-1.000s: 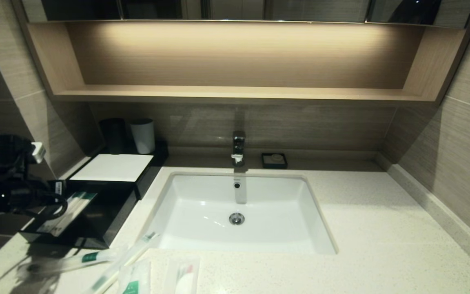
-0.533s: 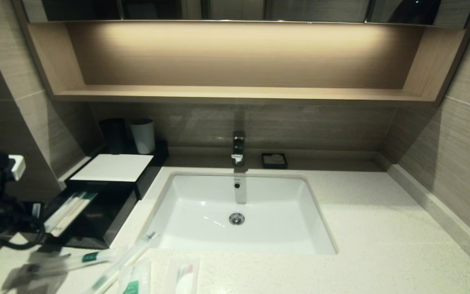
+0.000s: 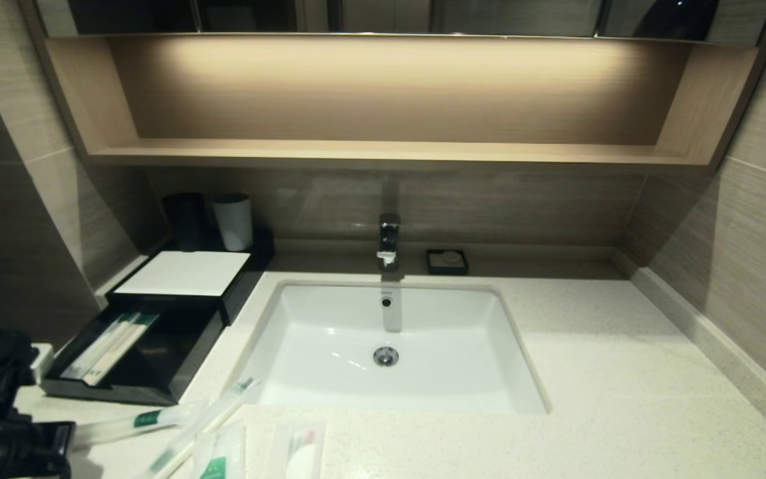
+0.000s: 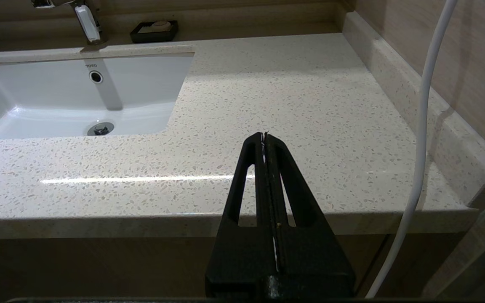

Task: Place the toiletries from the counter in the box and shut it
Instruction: Pick up the bathroom toiletry

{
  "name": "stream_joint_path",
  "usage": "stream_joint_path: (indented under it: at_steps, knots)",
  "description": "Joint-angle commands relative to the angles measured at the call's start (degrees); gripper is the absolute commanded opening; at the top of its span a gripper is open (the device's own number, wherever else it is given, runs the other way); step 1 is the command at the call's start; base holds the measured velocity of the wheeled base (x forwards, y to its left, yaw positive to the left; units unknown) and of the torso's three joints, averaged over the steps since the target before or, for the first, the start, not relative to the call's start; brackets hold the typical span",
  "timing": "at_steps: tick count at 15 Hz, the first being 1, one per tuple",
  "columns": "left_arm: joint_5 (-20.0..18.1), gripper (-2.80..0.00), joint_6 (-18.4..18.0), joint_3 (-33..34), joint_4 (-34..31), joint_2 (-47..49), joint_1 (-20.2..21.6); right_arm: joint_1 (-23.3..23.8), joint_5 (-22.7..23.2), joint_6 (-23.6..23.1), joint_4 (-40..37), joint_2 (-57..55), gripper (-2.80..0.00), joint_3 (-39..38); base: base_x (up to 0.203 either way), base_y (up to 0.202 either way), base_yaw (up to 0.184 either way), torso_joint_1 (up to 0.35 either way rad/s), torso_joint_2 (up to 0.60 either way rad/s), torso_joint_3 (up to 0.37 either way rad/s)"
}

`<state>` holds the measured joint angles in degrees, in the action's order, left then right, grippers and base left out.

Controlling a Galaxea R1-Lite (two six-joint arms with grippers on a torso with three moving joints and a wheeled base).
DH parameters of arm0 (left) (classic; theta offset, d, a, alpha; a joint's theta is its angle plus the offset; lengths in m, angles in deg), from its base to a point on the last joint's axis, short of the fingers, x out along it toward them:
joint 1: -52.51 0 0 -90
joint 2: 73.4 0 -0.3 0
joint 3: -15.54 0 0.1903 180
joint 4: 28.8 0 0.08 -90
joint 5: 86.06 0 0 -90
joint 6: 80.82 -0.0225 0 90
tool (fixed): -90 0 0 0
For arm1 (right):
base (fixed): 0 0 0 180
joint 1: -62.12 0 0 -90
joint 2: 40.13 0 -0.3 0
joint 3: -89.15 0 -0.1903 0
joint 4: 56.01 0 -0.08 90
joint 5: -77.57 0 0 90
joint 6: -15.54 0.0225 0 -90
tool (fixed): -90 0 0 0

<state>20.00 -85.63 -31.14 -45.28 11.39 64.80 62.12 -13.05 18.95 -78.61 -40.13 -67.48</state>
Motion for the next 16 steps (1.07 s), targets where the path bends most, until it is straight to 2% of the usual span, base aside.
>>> stream_joint_path:
  at_steps: [1, 5, 7, 10, 12, 13, 15, 16]
  knots:
    - [0.4, 0.0, 0.6, -0.1, -0.3, 1.3, 0.0, 0.0, 0.0, 0.0, 0.1, -0.1, -2.8, 0.0, 0.0, 0.0, 0.0, 0.0, 0.0, 0.0]
    - [0.4, 0.0, 0.7, -5.7, -1.8, 1.3, 0.7, -0.1, 0.0, 0.0, 0.0, -0.1, -2.8, 0.0, 0.0, 0.0, 0.0, 0.0, 0.0, 0.0]
    - [-1.0, 0.0, 0.7, -10.3, -9.6, 1.1, 1.7, 0.0, 0.0, 0.0, 0.0, -0.1, -2.8, 0.0, 0.0, 0.0, 0.0, 0.0, 0.0, 0.0]
    - [-6.9, 0.0, 1.0, -21.6, -24.0, 2.0, 2.9, 0.0, 0.0, 0.0, 0.1, 0.0, -2.8, 0.0, 0.0, 0.0, 0.0, 0.0, 0.0, 0.0]
    - [-10.6, 0.0, 0.8, -26.5, -29.3, 5.5, 4.3, 0.0, 0.0, 0.0, 0.0, 0.0, -2.8, 0.0, 0.0, 0.0, 0.0, 0.0, 0.0, 0.0]
    - [-11.1, 0.0, 0.6, -28.2, -32.8, 6.8, 4.5, 0.0, 0.0, 0.0, 0.0, -0.1, -2.8, 0.0, 0.0, 0.0, 0.0, 0.0, 0.0, 0.0]
    - [-13.2, 0.0, 0.4, -32.7, -43.2, 8.2, 4.6, -0.1, 0.0, 0.0, 0.0, -0.1, -2.8, 0.0, 0.0, 0.0, 0.0, 0.0, 0.0, 0.0]
    - [-16.3, 0.0, 0.3, -35.7, -49.5, 9.0, 4.7, -0.1, 0.0, 0.0, 0.0, -0.1, -2.8, 0.0, 0.0, 0.0, 0.0, 0.0, 0.0, 0.0]
